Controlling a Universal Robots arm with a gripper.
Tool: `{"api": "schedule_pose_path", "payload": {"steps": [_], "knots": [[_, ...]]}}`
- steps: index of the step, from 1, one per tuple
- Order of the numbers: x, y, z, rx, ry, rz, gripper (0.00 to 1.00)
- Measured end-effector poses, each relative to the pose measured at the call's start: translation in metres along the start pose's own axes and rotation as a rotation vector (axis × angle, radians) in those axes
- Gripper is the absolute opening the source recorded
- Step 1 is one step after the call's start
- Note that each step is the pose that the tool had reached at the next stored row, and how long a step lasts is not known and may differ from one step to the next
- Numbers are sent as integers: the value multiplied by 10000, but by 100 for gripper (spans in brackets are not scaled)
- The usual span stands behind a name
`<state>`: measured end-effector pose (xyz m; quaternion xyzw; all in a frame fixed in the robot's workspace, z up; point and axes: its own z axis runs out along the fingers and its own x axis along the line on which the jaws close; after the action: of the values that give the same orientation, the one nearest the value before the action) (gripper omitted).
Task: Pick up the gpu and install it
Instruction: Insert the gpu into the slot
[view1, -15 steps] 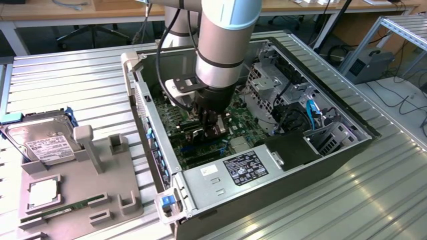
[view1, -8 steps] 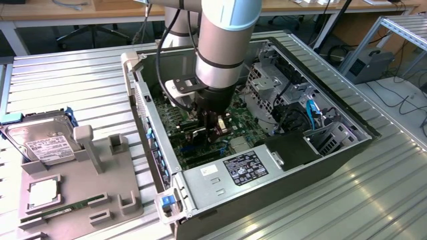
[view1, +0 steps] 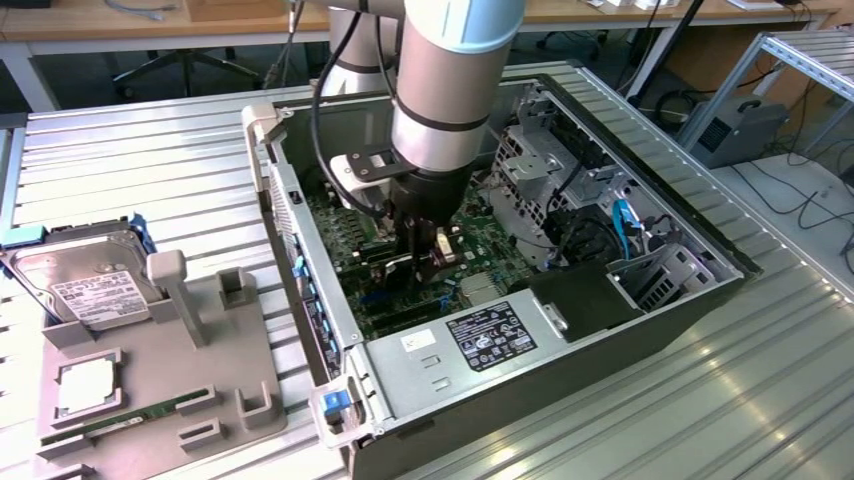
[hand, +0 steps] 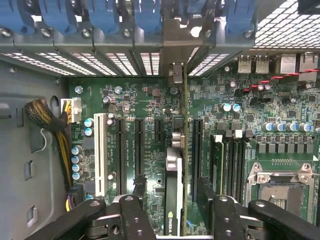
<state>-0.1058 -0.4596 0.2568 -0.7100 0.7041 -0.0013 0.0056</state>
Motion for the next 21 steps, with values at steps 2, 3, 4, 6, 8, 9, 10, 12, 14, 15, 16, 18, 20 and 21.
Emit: {"api": "schedule_pose_path", "payload": {"steps": [2, 3, 4, 6, 8, 9, 10, 12, 14, 15, 16, 18, 20, 21], "knots": [[-1, -1, -48, 0, -61, 0, 53], [-2, -1, -60, 2, -108, 1, 53], [-2, -1, -60, 1, -108, 1, 53], [-4, -1, -61, 0, -106, 0, 53], [-27, 0, -61, 1, -122, -1, 53], [-28, 0, -60, 1, -123, 0, 53], [-28, 0, -61, 1, -123, 0, 53], [-28, 0, -61, 1, -122, 0, 53], [-28, 0, -61, 0, -122, 0, 53], [-28, 0, -61, 0, -122, 0, 53], [-28, 0, -61, 1, -122, 0, 53], [-27, 0, -61, 0, -122, 0, 38], [-28, 0, -61, 0, -122, 1, 27], [-28, 0, -61, 0, -122, 1, 27]]}}
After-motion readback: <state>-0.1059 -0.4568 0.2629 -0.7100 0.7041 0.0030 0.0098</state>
